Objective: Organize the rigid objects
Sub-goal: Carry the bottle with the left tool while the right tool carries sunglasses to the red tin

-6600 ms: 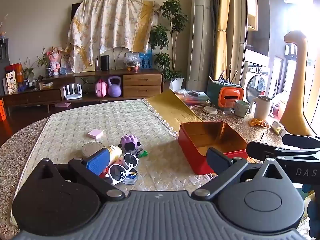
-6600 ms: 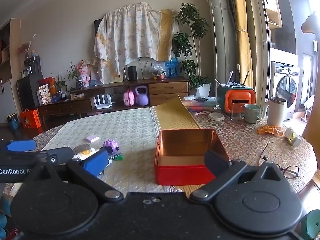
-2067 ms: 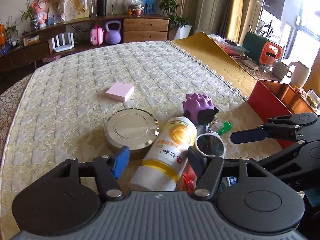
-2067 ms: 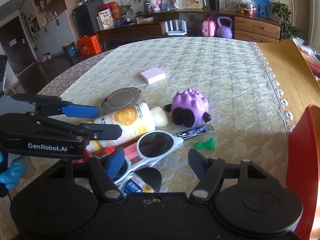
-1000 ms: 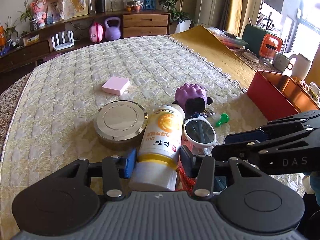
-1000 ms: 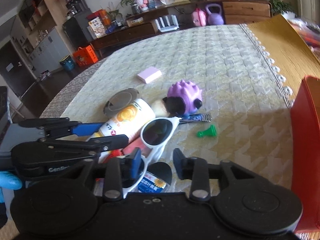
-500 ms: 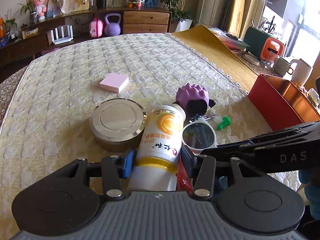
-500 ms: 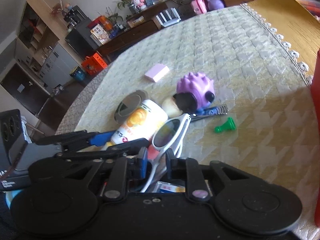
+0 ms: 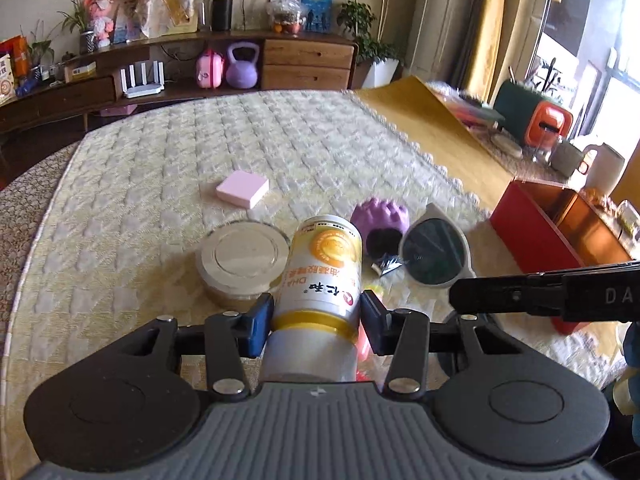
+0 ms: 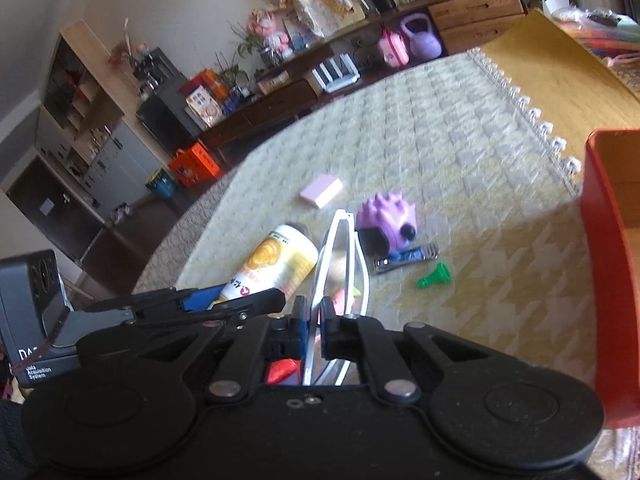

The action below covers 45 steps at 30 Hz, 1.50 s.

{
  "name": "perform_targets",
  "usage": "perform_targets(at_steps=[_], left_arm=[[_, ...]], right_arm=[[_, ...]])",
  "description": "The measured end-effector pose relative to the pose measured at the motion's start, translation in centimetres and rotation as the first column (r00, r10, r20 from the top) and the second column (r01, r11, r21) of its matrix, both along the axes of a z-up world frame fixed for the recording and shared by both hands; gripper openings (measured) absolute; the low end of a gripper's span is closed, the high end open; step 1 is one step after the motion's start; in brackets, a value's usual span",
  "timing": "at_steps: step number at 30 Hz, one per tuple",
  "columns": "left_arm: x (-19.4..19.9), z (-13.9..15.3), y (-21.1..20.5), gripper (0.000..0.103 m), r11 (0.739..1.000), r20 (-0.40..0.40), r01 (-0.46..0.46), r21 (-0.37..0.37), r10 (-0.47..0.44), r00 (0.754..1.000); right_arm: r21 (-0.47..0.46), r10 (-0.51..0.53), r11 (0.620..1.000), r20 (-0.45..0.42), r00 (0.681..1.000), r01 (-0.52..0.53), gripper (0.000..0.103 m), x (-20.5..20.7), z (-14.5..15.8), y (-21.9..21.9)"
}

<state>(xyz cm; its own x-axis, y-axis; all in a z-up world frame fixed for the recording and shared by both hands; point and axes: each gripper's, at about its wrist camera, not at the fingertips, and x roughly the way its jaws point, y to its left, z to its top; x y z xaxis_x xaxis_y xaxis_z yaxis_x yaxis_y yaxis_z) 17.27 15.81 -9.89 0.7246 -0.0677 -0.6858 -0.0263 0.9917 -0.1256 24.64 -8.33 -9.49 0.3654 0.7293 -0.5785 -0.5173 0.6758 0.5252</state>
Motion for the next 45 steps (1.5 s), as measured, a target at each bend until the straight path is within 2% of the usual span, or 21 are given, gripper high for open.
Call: perform_targets(at_steps=[8,15,23,35,45], left_arm=[[-1.1,3.2,-0.8,0.046,0.999,0.03,-0.02,-0.034,0.022,0.999],[-1.4,5.8,-2.8,0.046,0.999,0.056,-0.008,-0.045,0.01,0.998],[-0.2,8.2,-8.2,0.046,0.997,0.086,0.067,-0.026,-0.064,0.994],[4.6,6.5,-18.6,0.046,0.982,0.045,0.189,-0.005,-0.188,0.981],[8.2,3.7,-24.3,0.046,0.981,-0.033,0.195,0.009,-0.195,0.98]], right_arm=[[0.074,-0.044,0.996,0.019,0.999,0.043,0.005,-0.1,2.7,-2.7],[0.095,-0.094,0.992,0.065,0.993,0.087,0.005,-0.1,4.3,-6.0],[0.087,-0.183,0.981,0.098,0.978,0.175,0.005,0.8,5.6,-11.3],[0.001,-0.303,0.953,0.085,0.949,0.304,0.005,3.8,3.6,-19.1],[-0.076,-0.319,0.944,0.047,0.947,0.322,0.005,6.9,0.8,-22.7]])
